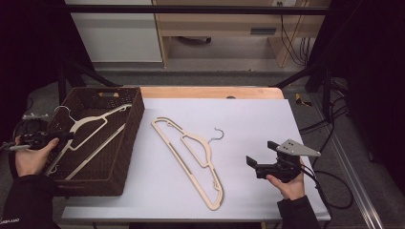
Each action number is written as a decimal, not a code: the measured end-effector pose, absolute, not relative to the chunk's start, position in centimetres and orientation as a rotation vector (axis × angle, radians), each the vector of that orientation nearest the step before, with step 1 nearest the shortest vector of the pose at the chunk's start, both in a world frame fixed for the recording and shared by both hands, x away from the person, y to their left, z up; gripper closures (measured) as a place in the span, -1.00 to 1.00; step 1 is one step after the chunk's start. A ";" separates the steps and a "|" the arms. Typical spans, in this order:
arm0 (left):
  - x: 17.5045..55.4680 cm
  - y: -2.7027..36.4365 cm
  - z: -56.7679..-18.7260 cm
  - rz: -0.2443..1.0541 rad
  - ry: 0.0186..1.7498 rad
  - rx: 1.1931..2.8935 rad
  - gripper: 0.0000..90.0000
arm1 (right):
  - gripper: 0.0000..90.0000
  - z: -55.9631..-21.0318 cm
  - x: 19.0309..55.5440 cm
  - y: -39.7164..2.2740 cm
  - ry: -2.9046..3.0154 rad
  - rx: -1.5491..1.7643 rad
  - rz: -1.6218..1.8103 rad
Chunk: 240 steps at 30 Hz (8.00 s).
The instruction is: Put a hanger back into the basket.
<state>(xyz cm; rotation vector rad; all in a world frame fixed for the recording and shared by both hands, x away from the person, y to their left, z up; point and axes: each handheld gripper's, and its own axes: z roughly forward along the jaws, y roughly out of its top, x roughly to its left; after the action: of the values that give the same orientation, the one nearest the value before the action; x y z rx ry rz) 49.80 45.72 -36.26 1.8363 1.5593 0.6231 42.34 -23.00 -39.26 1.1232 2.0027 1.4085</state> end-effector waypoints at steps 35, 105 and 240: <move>42.6 27.3 -33.6 0.575 0.831 1.677 -0.86 | -0.85 -39.1 42.8 -19.6 2.060 1.114 1.447; 43.5 21.5 -37.6 0.461 0.780 1.836 -0.84 | 0.69 -47.4 45.8 -12.2 2.434 1.373 1.055; 48.1 13.8 -35.9 0.327 0.690 1.890 -0.24 | 0.93 -41.5 47.2 -10.4 2.374 1.205 1.578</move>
<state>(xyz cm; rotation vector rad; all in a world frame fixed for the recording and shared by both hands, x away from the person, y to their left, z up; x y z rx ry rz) 48.13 13.76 -35.89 1.8902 0.6896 0.3269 47.17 -10.42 -41.52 1.2046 2.3744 1.5784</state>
